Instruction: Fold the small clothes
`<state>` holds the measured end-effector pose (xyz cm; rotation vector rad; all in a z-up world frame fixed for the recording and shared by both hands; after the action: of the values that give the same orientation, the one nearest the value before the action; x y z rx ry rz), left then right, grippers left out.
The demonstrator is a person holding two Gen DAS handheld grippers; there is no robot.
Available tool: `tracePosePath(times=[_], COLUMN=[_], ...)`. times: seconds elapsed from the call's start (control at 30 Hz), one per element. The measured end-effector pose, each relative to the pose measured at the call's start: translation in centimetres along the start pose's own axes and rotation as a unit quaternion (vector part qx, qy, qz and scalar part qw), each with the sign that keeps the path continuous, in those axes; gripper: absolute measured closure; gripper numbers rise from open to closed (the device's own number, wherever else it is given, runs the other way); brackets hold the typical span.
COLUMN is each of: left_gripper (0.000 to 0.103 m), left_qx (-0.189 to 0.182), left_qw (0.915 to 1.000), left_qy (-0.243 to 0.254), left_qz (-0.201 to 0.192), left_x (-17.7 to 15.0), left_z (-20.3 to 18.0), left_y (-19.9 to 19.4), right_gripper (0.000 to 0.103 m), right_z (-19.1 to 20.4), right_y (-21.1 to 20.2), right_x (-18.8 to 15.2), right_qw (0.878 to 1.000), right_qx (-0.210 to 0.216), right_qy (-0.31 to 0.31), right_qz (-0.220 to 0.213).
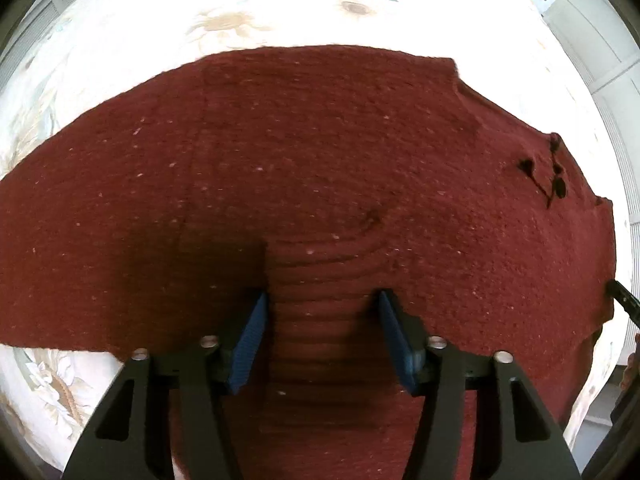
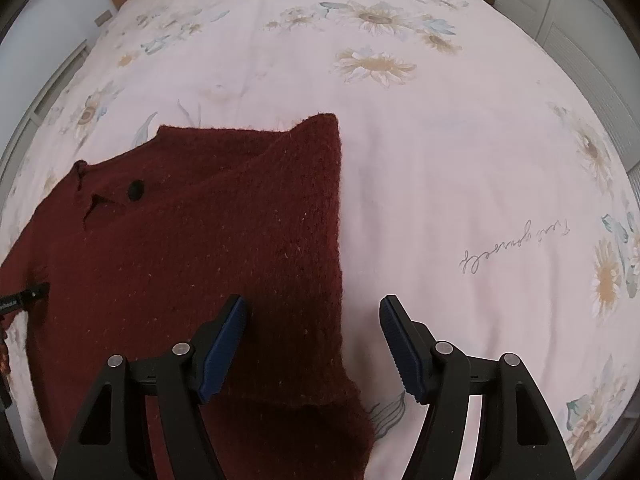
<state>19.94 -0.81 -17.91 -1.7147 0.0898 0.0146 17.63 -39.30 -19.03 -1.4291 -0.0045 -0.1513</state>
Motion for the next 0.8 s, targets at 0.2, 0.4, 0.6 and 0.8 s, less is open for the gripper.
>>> tracePosePath(times=[0.2, 0.4, 0.6, 0.8], left_gripper=[0.094, 0.094, 0.094, 0.094], left_qx=[0.001, -0.015, 0.006, 0.014], left_qw=[0.9995, 0.9966, 0.9913, 0.9884], left_qy=[0.03, 0.024, 0.047, 0.057], left_qz=[-0.012, -0.077, -0.123, -0.14], left_x=[0.0, 0.4, 1.3, 2.5], left_z=[-2.2, -3.0, -4.5, -5.3], left_y=[-0.6, -5.3, -8.7, -9.2], right_gripper=[0.032, 0.032, 0.084, 0.085], right_z=[-0.4, -0.5, -0.1, -0.9], right_y=[-0.2, 1.1, 1.7, -1.8], right_x=[0.5, 2.4, 2.8, 2.1], right_qw=[1.0, 0.999, 0.998, 0.995], right_qx=[0.01, 0.05, 0.06, 0.043], right_qy=[0.005, 0.013, 0.014, 0.017], right_qz=[-0.002, 0.002, -0.006, -0.084])
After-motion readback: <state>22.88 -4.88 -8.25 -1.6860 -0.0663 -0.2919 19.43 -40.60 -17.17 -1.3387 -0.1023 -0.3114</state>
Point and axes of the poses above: each gripper's, at about its wrist camera, not at the fingertips, and y roughly the way its jaws point, z to its left, x to its top, the point moved 6 cm from there along y, roughly the way its jaws point, and after that the axes turned 13 degrees about z, right-handed, at the moved point
